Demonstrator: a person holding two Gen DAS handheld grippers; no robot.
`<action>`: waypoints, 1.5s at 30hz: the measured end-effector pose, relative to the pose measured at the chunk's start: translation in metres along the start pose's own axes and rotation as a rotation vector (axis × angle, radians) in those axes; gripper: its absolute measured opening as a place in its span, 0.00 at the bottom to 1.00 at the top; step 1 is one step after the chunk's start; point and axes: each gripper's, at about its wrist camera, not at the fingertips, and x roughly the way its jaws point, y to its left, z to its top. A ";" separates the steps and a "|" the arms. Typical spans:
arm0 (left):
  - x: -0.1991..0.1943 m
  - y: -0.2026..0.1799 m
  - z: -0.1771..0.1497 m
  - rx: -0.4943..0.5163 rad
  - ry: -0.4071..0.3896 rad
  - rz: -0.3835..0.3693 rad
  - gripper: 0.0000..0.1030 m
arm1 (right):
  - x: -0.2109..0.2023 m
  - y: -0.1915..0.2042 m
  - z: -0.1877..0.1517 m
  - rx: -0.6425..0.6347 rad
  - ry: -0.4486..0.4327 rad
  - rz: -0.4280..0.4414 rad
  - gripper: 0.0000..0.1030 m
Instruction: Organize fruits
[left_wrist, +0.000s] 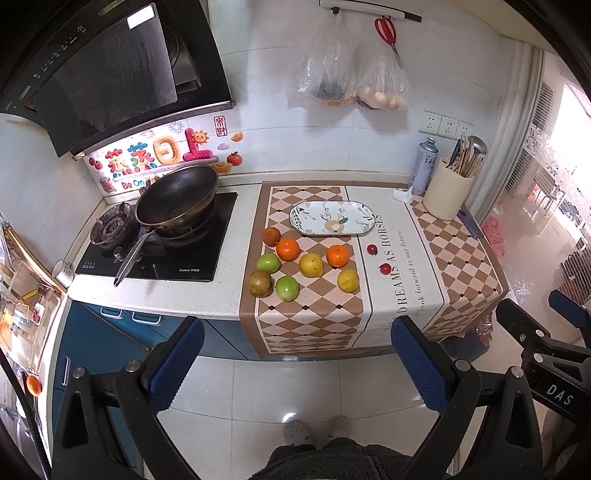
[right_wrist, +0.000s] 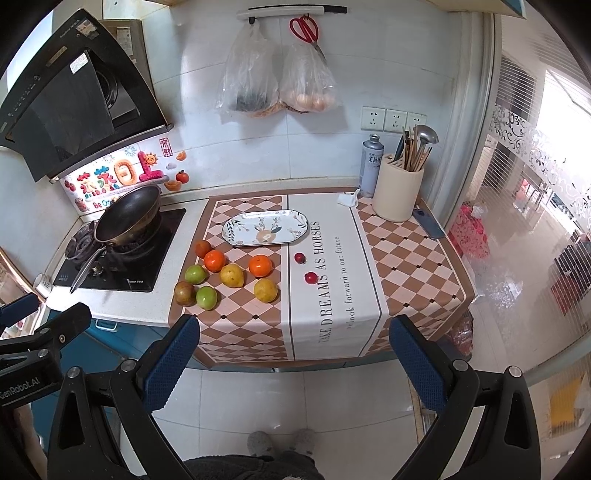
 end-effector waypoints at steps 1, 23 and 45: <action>0.000 0.000 0.000 -0.001 0.000 0.000 1.00 | 0.000 0.000 0.001 0.000 0.001 0.001 1.00; -0.003 0.000 0.000 0.001 -0.002 0.001 1.00 | 0.000 0.001 0.005 0.006 -0.002 0.001 1.00; -0.013 -0.001 0.004 0.002 -0.006 0.000 1.00 | 0.000 0.010 0.011 0.008 -0.001 0.023 1.00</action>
